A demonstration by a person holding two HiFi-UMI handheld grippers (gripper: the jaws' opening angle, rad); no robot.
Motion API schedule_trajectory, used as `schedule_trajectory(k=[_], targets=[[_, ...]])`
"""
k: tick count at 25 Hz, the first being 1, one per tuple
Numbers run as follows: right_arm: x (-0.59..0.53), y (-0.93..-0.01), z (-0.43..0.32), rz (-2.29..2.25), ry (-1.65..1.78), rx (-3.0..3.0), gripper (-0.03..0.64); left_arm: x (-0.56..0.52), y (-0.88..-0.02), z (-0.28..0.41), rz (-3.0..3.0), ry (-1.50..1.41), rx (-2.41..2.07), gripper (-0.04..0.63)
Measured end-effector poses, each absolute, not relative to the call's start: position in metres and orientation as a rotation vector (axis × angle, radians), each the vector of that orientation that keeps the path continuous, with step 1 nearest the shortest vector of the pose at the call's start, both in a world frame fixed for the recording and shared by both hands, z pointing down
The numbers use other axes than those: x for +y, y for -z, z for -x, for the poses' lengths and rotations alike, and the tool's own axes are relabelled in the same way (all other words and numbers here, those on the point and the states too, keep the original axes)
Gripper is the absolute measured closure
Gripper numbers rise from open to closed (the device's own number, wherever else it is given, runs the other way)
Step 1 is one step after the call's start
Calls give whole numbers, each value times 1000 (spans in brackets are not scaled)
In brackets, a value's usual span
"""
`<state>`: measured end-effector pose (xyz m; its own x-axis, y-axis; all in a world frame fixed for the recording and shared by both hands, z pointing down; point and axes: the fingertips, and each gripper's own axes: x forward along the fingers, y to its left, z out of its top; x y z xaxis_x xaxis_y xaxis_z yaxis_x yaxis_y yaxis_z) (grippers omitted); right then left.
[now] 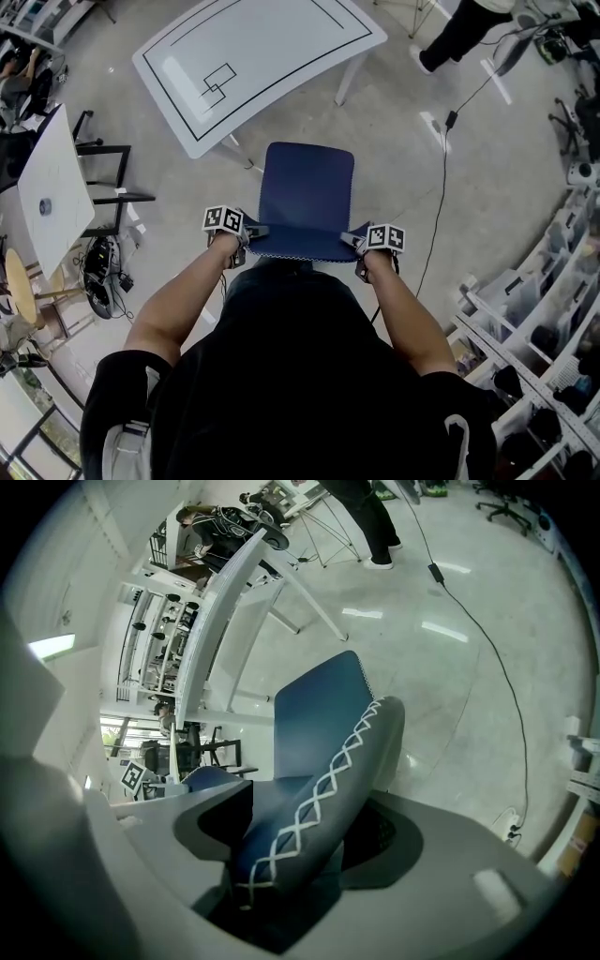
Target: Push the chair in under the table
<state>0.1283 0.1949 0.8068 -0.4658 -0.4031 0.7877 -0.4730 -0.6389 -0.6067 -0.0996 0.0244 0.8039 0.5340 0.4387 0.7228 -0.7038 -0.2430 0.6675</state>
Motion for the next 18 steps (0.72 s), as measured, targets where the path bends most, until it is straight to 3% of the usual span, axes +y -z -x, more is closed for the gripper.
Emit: schedule_trajectory(k=[18], targets=[[101,-794,-171,-1593,-2284,-1310,295,-60,-799,62,-1441,-1065,-221,252]])
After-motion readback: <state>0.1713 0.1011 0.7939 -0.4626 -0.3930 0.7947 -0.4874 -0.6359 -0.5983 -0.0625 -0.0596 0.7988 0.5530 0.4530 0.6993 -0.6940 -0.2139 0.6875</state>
